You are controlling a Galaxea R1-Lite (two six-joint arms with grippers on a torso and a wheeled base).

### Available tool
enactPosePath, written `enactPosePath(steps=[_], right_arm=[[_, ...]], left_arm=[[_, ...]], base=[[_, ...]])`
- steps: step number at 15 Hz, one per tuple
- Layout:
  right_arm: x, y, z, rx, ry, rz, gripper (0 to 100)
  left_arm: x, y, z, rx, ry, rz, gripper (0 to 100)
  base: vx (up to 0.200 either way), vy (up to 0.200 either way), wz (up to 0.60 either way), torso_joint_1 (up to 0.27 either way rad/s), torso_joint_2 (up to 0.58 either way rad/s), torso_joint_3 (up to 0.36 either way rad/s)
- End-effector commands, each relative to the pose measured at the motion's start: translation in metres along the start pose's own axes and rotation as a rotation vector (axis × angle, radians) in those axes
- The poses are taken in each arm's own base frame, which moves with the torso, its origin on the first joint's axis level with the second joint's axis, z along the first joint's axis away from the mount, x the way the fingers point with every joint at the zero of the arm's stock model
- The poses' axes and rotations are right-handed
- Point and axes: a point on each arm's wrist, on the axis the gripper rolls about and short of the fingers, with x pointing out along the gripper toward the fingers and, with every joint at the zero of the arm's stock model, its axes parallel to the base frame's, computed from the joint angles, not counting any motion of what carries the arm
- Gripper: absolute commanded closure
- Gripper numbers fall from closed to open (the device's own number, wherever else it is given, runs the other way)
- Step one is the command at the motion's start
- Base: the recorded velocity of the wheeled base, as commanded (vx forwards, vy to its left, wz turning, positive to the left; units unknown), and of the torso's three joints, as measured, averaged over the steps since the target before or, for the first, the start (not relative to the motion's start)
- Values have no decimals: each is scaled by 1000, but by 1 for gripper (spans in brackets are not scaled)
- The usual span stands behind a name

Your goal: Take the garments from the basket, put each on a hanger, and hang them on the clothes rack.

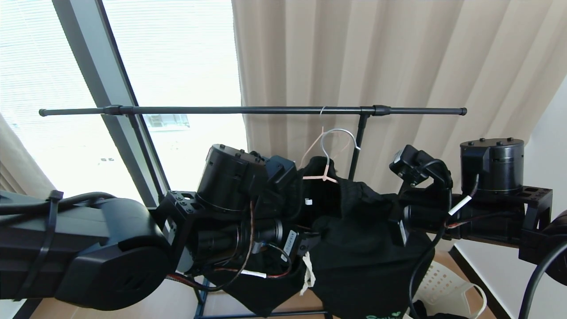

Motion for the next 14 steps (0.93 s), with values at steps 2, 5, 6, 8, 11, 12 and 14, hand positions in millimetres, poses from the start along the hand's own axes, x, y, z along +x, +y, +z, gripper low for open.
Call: enactPosePath(steps=[2, 5, 6, 8, 11, 12, 14], right_arm=[[-1, 0, 0, -2, 0, -1, 100], [2, -2, -1, -1, -2, -6, 100], [2, -3, -1, -3, -7, -9, 100], [6, -7, -5, 1, -5, -12, 100], [10, -12, -10, 6, 9, -21, 100], [11, -13, -12, 1, 14, -19, 100], [12, -14, -14, -5, 16, -2, 100]], left_arm=[[-7, -6, 1, -3, -15, -17, 0], [-19, -7, -2, -2, -24, -21, 0], [-21, -8, -2, -1, -24, -22, 0], [-37, -8, -9, 1, -41, -28, 0], [-55, -5, -16, 4, -70, -24, 0], [-62, -5, -18, 5, -78, -23, 0], [-74, -3, -21, 20, -95, -23, 0]], base=[[0, 0, 0, 0, 0, 0], [0, 0, 0, 0, 0, 0], [0, 0, 0, 0, 0, 0], [0, 0, 0, 0, 0, 0], [0, 0, 0, 0, 0, 0], [0, 0, 0, 0, 0, 0], [0, 0, 0, 0, 0, 0]])
